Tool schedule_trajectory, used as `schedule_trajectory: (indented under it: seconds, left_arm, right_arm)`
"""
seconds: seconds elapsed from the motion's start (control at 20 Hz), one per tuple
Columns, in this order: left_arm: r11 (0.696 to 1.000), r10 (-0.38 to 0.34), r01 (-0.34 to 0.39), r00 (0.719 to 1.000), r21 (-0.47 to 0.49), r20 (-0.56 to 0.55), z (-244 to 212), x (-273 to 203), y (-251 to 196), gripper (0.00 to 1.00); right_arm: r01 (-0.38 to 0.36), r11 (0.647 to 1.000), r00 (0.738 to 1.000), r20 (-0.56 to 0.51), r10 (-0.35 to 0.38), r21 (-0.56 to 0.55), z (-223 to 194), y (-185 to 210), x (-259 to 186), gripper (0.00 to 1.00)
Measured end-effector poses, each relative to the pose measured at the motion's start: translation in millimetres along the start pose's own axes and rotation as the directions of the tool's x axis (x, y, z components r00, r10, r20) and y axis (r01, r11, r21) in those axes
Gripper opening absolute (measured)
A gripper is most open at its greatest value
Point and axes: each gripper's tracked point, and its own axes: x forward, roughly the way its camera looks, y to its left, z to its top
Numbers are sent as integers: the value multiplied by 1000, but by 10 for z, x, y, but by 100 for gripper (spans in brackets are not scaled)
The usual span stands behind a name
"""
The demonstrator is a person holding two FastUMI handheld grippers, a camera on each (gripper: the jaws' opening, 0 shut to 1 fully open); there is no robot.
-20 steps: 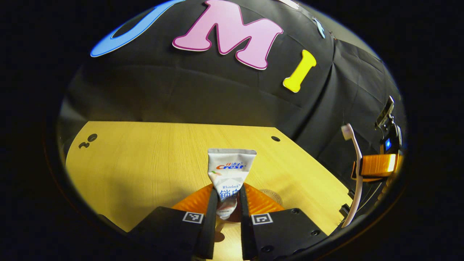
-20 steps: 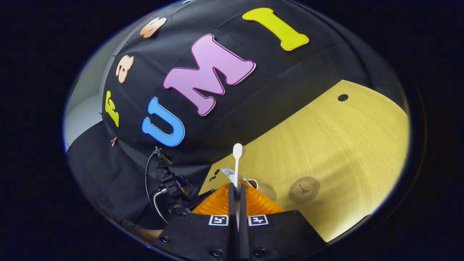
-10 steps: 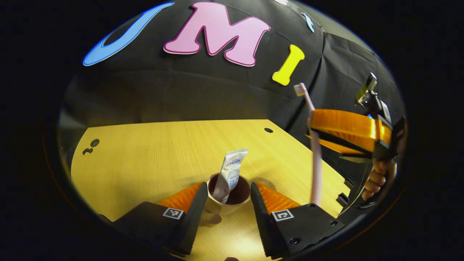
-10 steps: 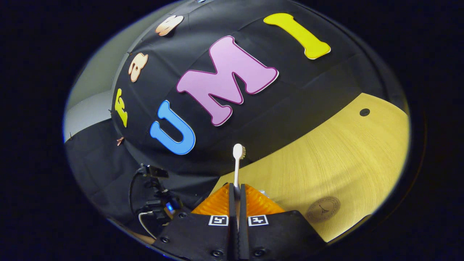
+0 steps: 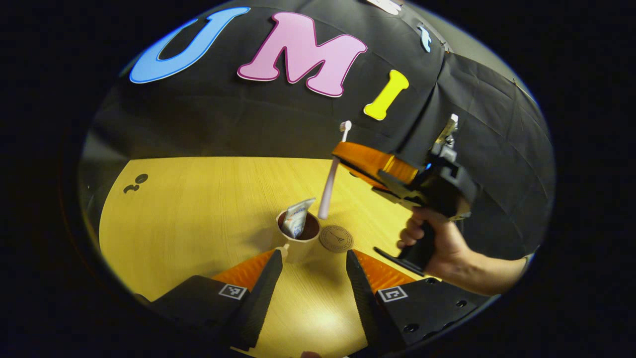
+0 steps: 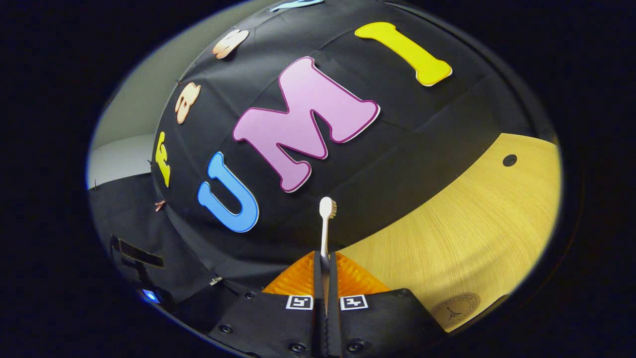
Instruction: Put the toothbrush and toothpaste on the desktop into the cup, then pick up the cup and place it on the coaster on the desktop.
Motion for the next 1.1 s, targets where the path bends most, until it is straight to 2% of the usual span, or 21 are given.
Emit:
schedule_trajectory:
  seconds: [0.35,0.55,0.7,0.85,1.1]
  left_arm:
    - [997,50,-51,999,-50,-3,-346,-325,163,80]
    - [992,106,-106,994,-71,2,-541,-501,259,80]
    - [988,146,-145,989,-53,12,-597,-561,266,81]
    - [986,167,-166,985,-32,31,-594,-582,248,81]
    - [986,166,-165,986,-21,24,-593,-434,241,80]
  right_arm:
    - [33,994,999,-16,-35,-106,-445,-303,-9,5]
    - [34,981,999,1,-35,-188,-525,-301,-49,5]
    - [21,974,1000,-8,-24,-227,-595,-254,-102,7]
    - [-1,964,999,-34,-8,-266,-664,-220,-183,9]
    - [-22,959,988,-154,-22,-282,-987,-296,-380,11]
